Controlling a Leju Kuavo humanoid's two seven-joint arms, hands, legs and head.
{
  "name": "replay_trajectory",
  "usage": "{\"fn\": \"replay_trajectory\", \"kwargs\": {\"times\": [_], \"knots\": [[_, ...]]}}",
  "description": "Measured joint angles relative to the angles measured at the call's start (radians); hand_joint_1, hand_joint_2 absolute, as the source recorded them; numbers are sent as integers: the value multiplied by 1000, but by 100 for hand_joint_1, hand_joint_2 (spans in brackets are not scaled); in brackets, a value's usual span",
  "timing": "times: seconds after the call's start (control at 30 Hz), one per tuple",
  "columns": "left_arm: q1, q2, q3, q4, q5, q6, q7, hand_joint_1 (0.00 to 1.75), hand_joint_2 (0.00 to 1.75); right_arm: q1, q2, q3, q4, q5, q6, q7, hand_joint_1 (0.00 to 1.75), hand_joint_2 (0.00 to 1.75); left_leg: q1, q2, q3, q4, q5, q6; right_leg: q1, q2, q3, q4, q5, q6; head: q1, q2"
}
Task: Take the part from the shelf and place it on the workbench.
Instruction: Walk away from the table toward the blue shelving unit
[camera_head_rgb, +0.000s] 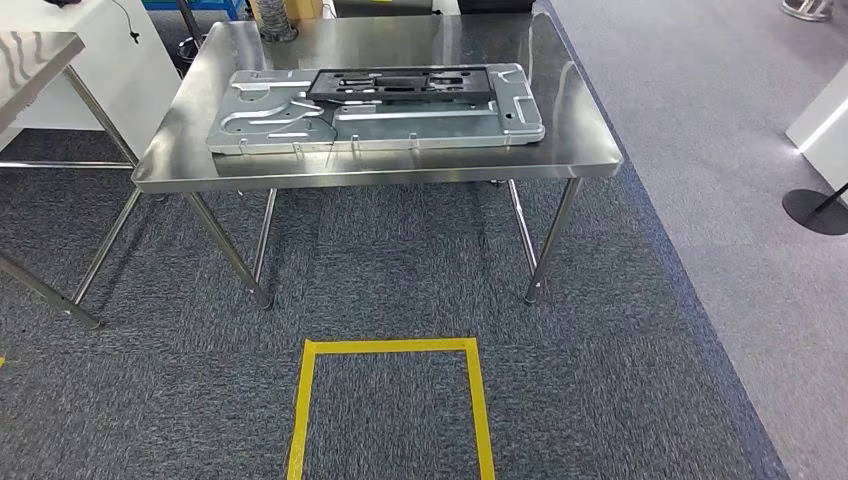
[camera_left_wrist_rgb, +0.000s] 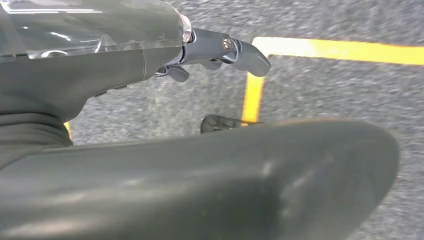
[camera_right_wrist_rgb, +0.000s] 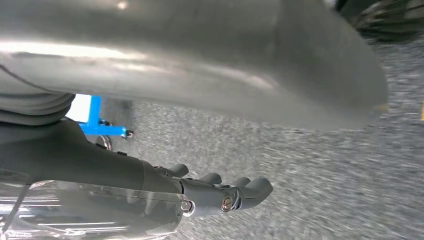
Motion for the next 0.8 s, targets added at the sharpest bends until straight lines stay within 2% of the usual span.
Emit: {"fn": "replay_trajectory", "kwargs": {"times": [0.07, 0.1, 0.13, 0.17, 0.2, 0.23, 0.27, 0.3, 0.33, 0.37, 0.43, 0.47, 0.5, 0.57, 0.6, 0.63, 0.67, 0.7, 0.77, 0.8], "knots": [[1, -1, 0, 0, -2, 3, 2, 0, 0, -1, 0, -3, 0, -1, 0, -6, 0, 0, 4, -3, -30, 126, -111, -9, 1, -2, -32, 1, 27, -7, 0, 0], [1, -2, 0, 0, -3, 6, 2, 0, 0, 0, 0, -4, 0, -2, 1, -10, 0, 0, 5, -3, -40, 192, -143, -13, 2, -2, -50, 3, 40, -7, 0, 0], [1, -3, -1, 0, -4, 11, 3, 0, 0, -1, 0, -6, 0, -4, 1, -15, 0, 0, 7, -3, -38, 236, -147, -15, 3, -2, -69, 5, 52, -6, 0, 0], [0, -3, -1, 0, -5, 15, 3, 0, 0, -1, 1, -9, 1, -7, 1, -19, 0, 0, 9, -3, -22, 251, -126, -16, 4, -2, -89, 9, 63, -4, 0, 0], [0, -3, -1, 0, -5, 19, 5, 0, 0, -1, 2, -12, 1, -9, 0, -22, 0, 0, 10, -3, 10, 231, -92, -15, 4, -1, -108, 14, 73, -2, 0, 0], [-1, -3, -1, 0, -5, 22, 7, 0, 0, -1, 4, -14, 1, -11, 0, -25, 0, 0, 10, -3, 59, 179, -67, -12, 5, -1, -126, 20, 82, 1, 0, 0], [-2, -3, -1, 0, -5, 25, 11, 0, 0, -1, 6, -16, 1, -11, -2, -27, 0, 0, 9, -3, 123, 103, -62, -8, 6, 0, -142, 28, 90, 5, 0, 0], [-4, -3, -1, 0, -6, 29, 15, 0, 0, -1, 8, -17, 1, -11, -6, -28, 0, 0, 7, -3, 183, 20, -79, -2, 7, 0, -154, 37, 96, 10, 0, 0], [-5, -3, -1, 0, -6, 31, 19, 0, 0, -1, 10, -18, 1, -10, -9, -25, 0, 0, 5, -3, 225, -44, -103, 4, 8, -1, -163, 44, 102, 15, 0, 0], [-7, -3, -1, 0, -7, 33, 25, 0, 0, -1, 11, -19, 1, -10, -12, -21, 0, 0, 2, -3, 248, -84, -121, 10, 8, -1, -168, 49, 108, 21, 0, 0], [-6, -3, -1, 0, -9, 36, 36, 0, 0, -2, 13, -21, 2, -10, -7, -12, 0, 0, 1, -1, 244, -100, -122, 26, 5, -1, -175, 55, 115, 34, 0, 0], [-5, -3, -1, 0, -10, 36, 41, 0, 0, -2, 14, -23, 3, -10, -2, -9, 0, 0, 2, 0, 239, -101, -115, 34, 2, 0, -183, 72, 101, 40, 0, 0], [-4, -3, -1, 0, -10, 36, 45, 0, 0, -1, 16, -25, 4, -10, 2, -8, 0, 0, 2, 2, 232, -103, -106, 41, 0, 2, -198, 108, 74, 45, 0, 0], [-4, -2, -1, 0, -12, 36, 48, 0, 0, 1, 18, -30, 5, -11, 5, -7, 0, 0, 0, 3, 214, -101, -92, 47, -4, 4, -248, 237, -11, 54, 0, 0], [-4, -2, -1, 0, -13, 37, 49, 0, 0, 1, 19, -33, 6, -11, 5, -6, 0, 0, -1, 3, 206, -100, -86, 47, -5, 5, -271, 303, -43, 57, 0, 0], [-3, -1, -1, 0, -14, 37, 51, 0, 0, 2, 19, -35, 6, -12, 6, -6, 0, 0, -2, 3, 197, -97, -82, 47, -5, 5, -280, 343, -60, 59, 0, 0], [-2, -1, -1, 0, -16, 38, 53, 0, 0, 2, 19, -36, 6, -12, 8, -5, 0, 0, -3, 3, 191, -94, -79, 46, -5, 5, -268, 343, -55, 59, 0, 0], [-2, -1, -1, 0, -17, 39, 56, 0, 0, 2, 19, -38, 6, -12, 8, -4, 0, 0, -3, 3, 186, -90, -77, 45, -5, 5, -235, 301, -34, 58, 0, 0], [-3, -1, -2, 0, -19, 40, 58, 0, 87, 2, 20, -42, 6, -12, -2, -1, 0, 87, -5, 3, 182, -84, -76, 42, -3, 5, -141, 152, 18, 49, 0, 0], [-3, -1, -2, 0, -20, 41, 58, 0, 131, 1, 20, -44, 6, -12, -13, 0, 0, 131, -6, 3, 180, -81, -77, 38, -1, 5, -107, 92, 32, 42, 0, 0]]}}
